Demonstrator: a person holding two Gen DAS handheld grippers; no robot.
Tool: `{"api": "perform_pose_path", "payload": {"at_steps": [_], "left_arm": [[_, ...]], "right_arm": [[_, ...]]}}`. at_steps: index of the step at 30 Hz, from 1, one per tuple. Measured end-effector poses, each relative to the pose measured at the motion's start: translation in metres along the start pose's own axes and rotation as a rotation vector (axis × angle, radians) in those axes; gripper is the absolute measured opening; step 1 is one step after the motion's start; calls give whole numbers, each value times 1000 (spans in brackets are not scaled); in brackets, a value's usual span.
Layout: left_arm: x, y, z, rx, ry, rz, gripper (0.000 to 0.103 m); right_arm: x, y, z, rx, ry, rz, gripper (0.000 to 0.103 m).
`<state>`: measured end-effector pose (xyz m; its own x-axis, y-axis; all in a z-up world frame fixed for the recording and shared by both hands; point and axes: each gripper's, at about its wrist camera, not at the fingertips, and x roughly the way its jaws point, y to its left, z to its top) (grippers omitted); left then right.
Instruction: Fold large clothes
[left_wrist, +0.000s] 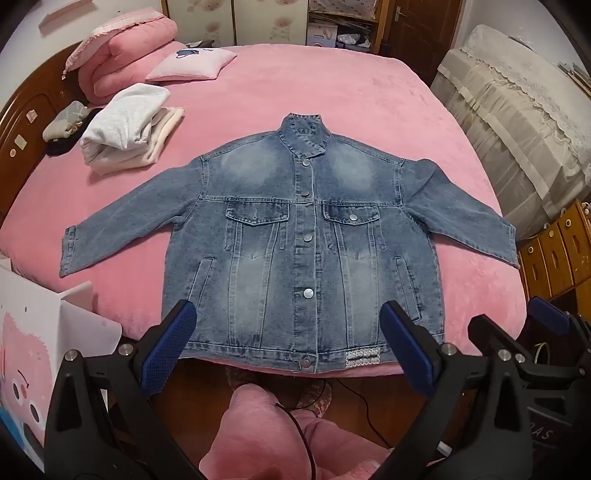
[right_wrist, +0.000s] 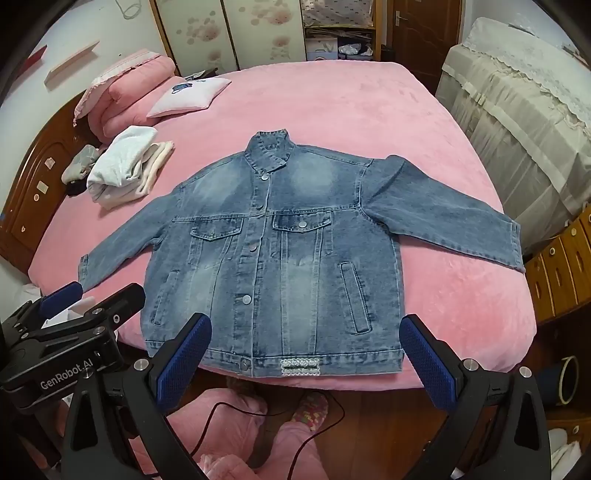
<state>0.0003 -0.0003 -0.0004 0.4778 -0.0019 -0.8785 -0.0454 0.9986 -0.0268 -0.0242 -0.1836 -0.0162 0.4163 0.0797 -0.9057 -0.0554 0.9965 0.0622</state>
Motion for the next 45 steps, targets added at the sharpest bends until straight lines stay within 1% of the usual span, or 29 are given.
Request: {"api": "perform_pose_path", "payload": {"at_steps": [8,9,12,14,21,30,45], "left_arm": [[-1,0,1,-6,1,-7,99],[3,-5,-1,0,3,-2,99],[3,-6,0,-2,2,-6,99],[7,-7,-4,5,6,-7,99],[5,-15,-6,50,21,19,99],[7,-19,-4,58,24,4,99],[9,-21,-3,59,24,6,99]], "right_arm": [[0,-5,-1,-1,-6,-2,103],[2,-9,-8,1,-4,-3,103],[1,-4,-12,-1,-6,-5,103],[3,-12,-5,14,6,-6,103],[1,-12,-7,20,17,-15,103],[0,-15,-9,27,16,-30,103],[1,-17,-10,26,17,-33,103]]}}
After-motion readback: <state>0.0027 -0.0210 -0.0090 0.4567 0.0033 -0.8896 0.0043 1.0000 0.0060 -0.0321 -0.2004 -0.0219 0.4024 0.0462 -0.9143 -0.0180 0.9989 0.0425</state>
